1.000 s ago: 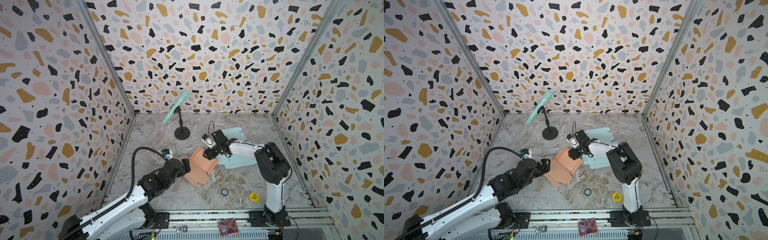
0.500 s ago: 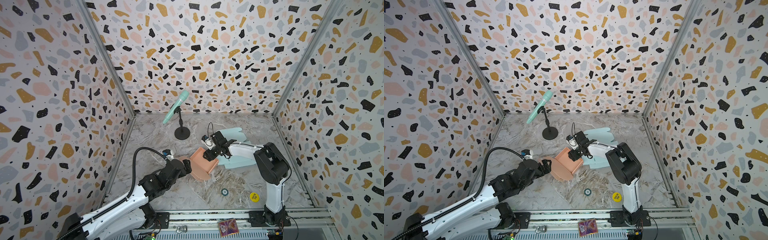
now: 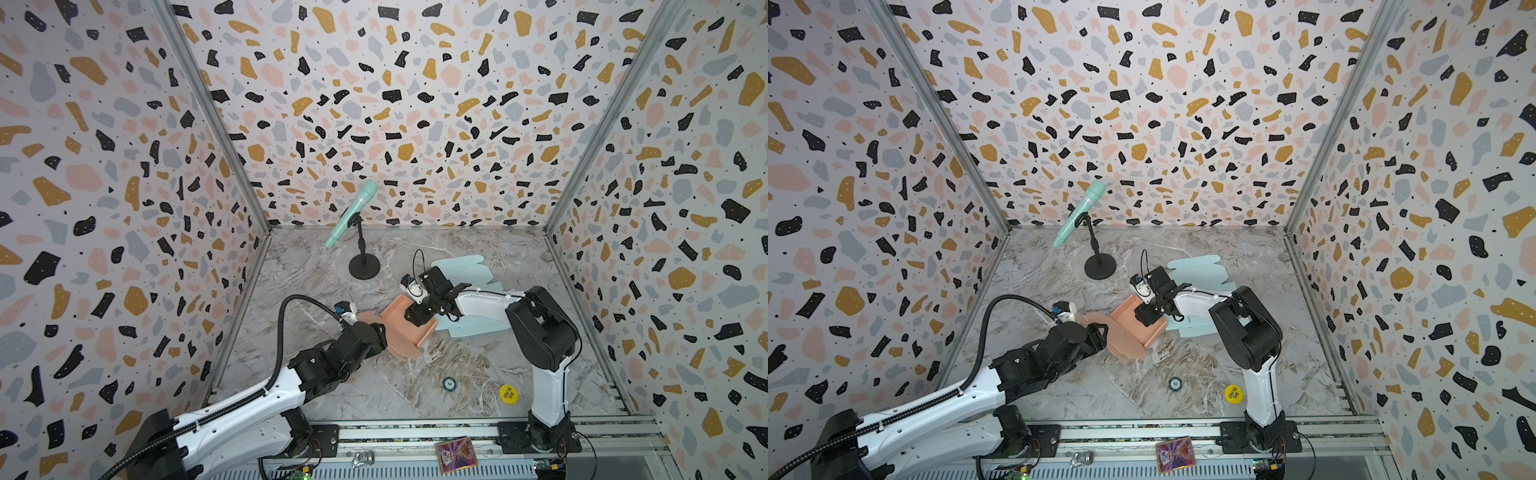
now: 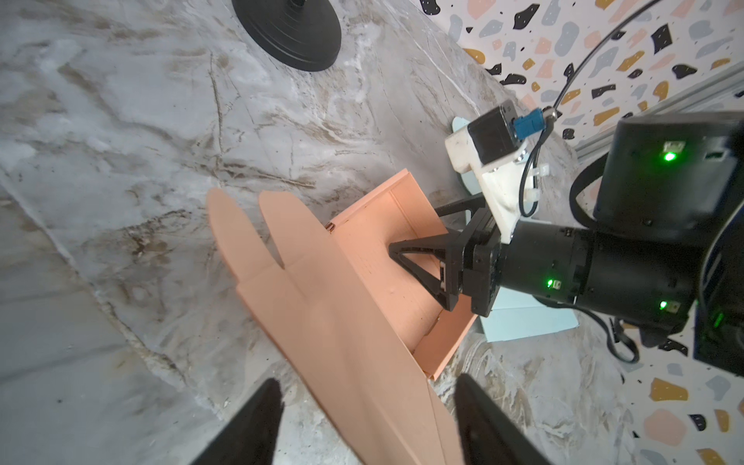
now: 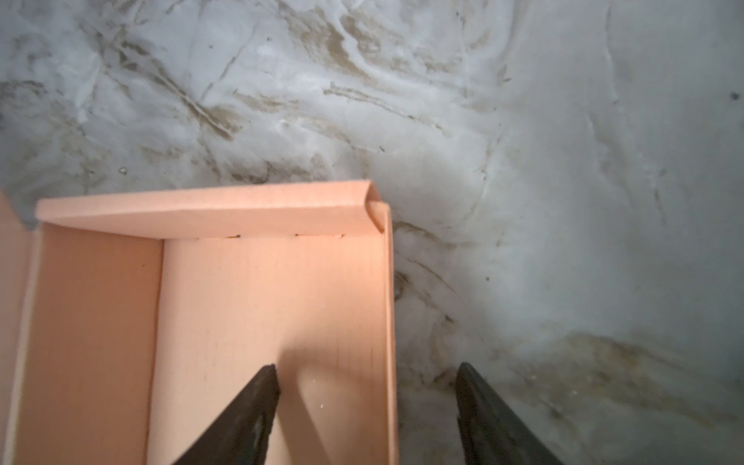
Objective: Assemble paper box
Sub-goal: Pass the paper box.
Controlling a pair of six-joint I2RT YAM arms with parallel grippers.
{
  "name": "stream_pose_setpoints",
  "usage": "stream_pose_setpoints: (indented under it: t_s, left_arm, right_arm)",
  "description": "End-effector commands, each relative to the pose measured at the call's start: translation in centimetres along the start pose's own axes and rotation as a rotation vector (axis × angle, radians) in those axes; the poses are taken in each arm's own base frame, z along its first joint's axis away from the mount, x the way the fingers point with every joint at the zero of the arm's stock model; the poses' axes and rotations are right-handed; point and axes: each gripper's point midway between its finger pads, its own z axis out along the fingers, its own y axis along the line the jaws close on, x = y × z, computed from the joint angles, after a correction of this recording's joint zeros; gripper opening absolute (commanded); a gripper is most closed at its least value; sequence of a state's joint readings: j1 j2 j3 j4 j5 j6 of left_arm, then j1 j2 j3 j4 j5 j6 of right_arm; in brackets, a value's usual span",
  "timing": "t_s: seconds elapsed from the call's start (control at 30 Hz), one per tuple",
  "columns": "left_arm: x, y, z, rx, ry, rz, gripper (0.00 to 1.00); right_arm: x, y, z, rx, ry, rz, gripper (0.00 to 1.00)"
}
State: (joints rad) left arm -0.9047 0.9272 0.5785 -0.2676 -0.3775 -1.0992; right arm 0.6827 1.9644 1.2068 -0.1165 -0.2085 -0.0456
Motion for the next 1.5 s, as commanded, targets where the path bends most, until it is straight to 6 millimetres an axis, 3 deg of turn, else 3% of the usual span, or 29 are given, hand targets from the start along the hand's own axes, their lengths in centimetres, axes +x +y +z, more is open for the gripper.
stream_pose_setpoints:
  t_s: [0.0, 0.27, 0.67, 0.83, 1.03, 1.17, 1.3, 1.47]
  left_arm:
    - [-0.3, 0.0, 0.0, 0.011, -0.027, -0.031, 0.55]
    - [-0.3, 0.9, -0.3, 0.02, -0.055, -0.097, 0.28]
    - [-3.2, 0.2, -1.9, -0.021, -0.136, -0.001, 0.07]
    - [-5.0, -0.3, -2.6, -0.06, -0.15, 0.125, 0.0]
    - [-7.2, -2.4, -3.4, -0.097, -0.095, 0.387, 0.0]
    - [-7.6, -4.1, -3.5, -0.1, -0.008, 0.593, 0.0]
    - [-6.6, -5.9, -3.4, -0.031, 0.087, 0.753, 0.0]
    - [-6.2, -7.8, -4.0, 0.052, 0.127, 0.873, 0.0]
  right_arm:
    - [-1.1, 1.1, -2.3, 0.013, -0.04, -0.012, 0.71]
    - [-1.3, 2.2, -5.6, 0.104, -0.129, -0.056, 0.73]
    - [-0.2, 5.1, -13.3, 0.083, -0.452, -0.149, 0.81]
    - [-1.7, 7.1, -16.3, 0.016, -0.587, -0.235, 0.81]
    - [-4.9, 10.4, -20.8, -0.12, -0.786, -0.416, 0.85]
    - [-6.5, 9.9, -23.0, -0.207, -0.899, -0.481, 0.86]
    - [-7.6, 9.1, -24.0, -0.294, -0.965, -0.545, 0.86]
    - [-8.8, 8.9, -21.3, -0.382, -0.885, -0.641, 0.85]
